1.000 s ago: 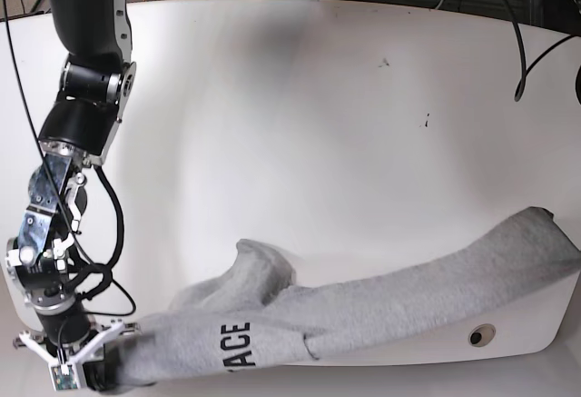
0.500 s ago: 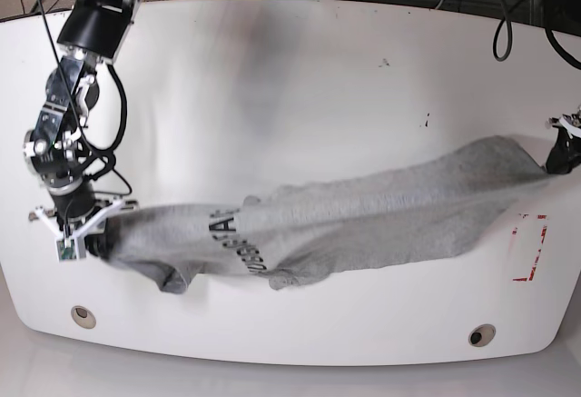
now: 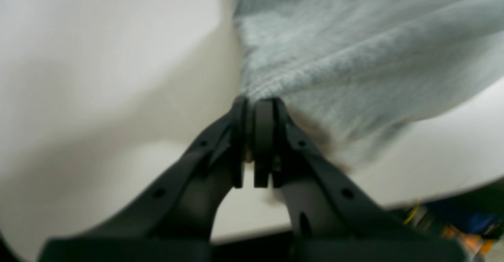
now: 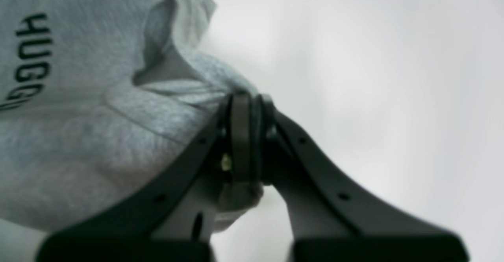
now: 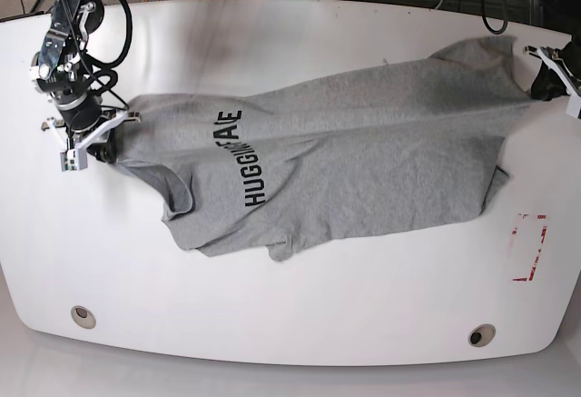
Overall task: Layout the t-shirt on the table in an organized manner, then fold the t-shirt properly
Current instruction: 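Lay the stretched shirt flat on the table and open both grippers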
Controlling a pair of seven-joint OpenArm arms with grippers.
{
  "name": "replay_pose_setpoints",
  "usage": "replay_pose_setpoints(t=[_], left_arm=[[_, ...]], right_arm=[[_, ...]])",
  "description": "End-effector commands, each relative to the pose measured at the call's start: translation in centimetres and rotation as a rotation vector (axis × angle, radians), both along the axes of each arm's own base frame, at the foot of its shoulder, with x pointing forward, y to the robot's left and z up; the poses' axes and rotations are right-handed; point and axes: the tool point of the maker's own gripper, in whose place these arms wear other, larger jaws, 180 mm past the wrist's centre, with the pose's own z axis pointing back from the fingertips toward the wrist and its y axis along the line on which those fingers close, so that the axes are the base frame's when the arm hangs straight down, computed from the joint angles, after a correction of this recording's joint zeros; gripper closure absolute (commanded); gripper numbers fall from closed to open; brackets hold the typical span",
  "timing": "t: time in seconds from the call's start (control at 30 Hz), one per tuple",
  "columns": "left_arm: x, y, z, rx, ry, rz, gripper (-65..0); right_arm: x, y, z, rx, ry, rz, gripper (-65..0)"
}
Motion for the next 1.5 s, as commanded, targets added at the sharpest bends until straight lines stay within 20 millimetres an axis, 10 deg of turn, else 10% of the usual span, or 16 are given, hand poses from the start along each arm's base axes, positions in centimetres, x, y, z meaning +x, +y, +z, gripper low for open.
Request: replay_pose_setpoints(t=[0.0,0.53,0.87,1.47], left_arm=[[-0.3,0.8,0.3,0.057,0.004,-0.009,0.0],[-4.6,3.8,-3.0,0.270,0.185,0.051,-8.5],[-4.7,4.0,-3.1,0.287,0.194,0.051,-38.6],[-0.4,4.7,0.3,0.314,0.047,0.083,-38.6]], right_arm=[[-0.2,-0.8,1.0,-0.022,-0.034,-0.007,-0.2],[-5.4,-0.4,-3.2,0.030,0.090,-0.074,-1.9],[-6.3,0.2,-4.0,0.053,0.106,-0.091,-35.0],[-2.8,1.6,0.6,0.041,-0.042,-0.044,-41.5]])
